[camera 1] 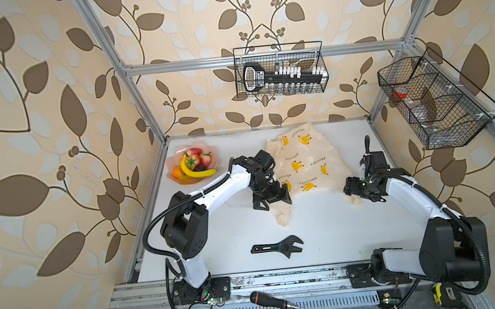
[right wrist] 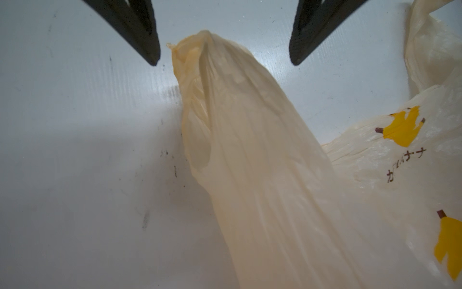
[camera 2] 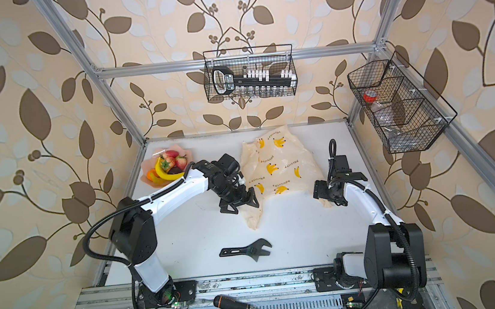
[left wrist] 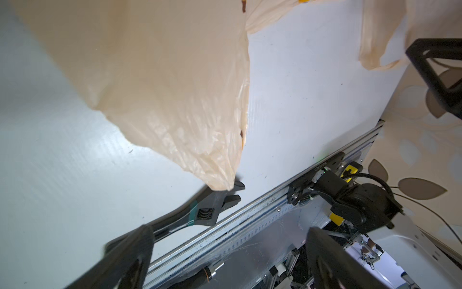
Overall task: Place the fruits into the plastic bag
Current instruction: Rotate the plastic bag at the top-center of the table.
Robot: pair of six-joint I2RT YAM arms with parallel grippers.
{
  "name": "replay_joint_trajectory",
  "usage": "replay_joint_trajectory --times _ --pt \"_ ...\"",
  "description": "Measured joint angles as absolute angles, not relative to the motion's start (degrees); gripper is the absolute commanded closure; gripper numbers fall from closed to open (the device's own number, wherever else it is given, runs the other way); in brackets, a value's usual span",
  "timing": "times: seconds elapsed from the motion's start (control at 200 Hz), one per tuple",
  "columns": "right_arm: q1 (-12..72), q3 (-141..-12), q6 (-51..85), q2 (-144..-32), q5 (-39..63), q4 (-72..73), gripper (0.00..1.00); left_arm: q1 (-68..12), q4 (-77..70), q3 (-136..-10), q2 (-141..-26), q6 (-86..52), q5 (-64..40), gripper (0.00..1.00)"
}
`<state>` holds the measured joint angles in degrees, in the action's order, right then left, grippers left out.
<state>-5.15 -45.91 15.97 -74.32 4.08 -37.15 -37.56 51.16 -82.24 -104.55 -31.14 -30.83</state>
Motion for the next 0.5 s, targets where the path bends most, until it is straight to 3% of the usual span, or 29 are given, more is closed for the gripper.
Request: replay_joint_trajectory --times 0.295,0.5 --pt "2.5 -43.3 22.4 -71.8 10.3 -33.6 0.30 -36.1 48.1 -85.7 -112.3 -28.3 -25.8 0.26" --pt "10.7 -44.0 27.6 -72.0 14.9 -34.2 0.25 -28.1 44.3 -85.8 -112.3 -27.3 -21.3 0.27"
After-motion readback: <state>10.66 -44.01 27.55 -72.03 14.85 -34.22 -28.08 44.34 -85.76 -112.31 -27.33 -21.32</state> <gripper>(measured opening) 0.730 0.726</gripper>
